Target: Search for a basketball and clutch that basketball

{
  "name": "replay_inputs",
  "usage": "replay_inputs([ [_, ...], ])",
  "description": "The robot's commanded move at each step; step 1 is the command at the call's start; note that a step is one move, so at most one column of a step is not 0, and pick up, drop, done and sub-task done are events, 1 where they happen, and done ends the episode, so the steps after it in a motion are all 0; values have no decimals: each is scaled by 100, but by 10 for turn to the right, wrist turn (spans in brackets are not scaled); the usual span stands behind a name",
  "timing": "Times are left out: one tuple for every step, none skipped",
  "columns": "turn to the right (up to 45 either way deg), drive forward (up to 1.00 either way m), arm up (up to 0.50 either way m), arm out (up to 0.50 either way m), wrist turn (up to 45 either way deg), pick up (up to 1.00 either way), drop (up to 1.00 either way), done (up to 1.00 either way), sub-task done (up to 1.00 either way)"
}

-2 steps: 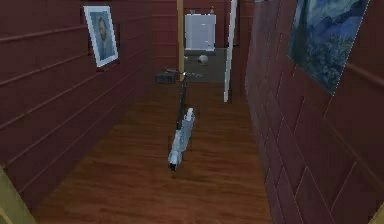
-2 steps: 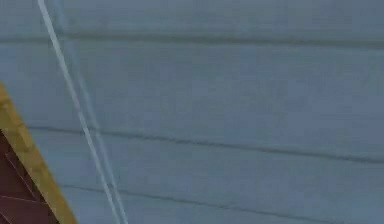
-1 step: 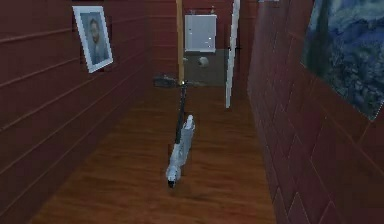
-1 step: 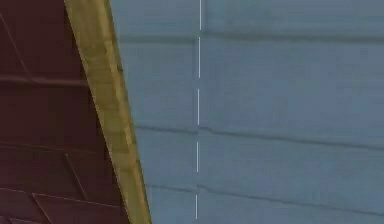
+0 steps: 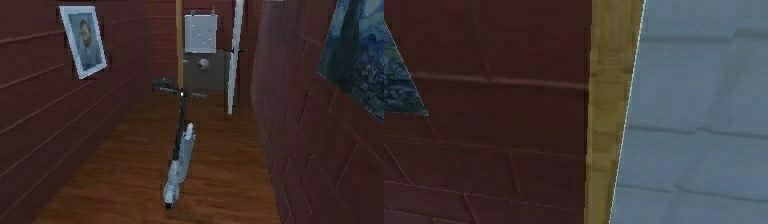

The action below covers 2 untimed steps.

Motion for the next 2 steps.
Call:
replay_inputs([
  [-330,0,0,0,0,0,0,0,0],
  [0,100,0,0,0,0,0,0,0],
])
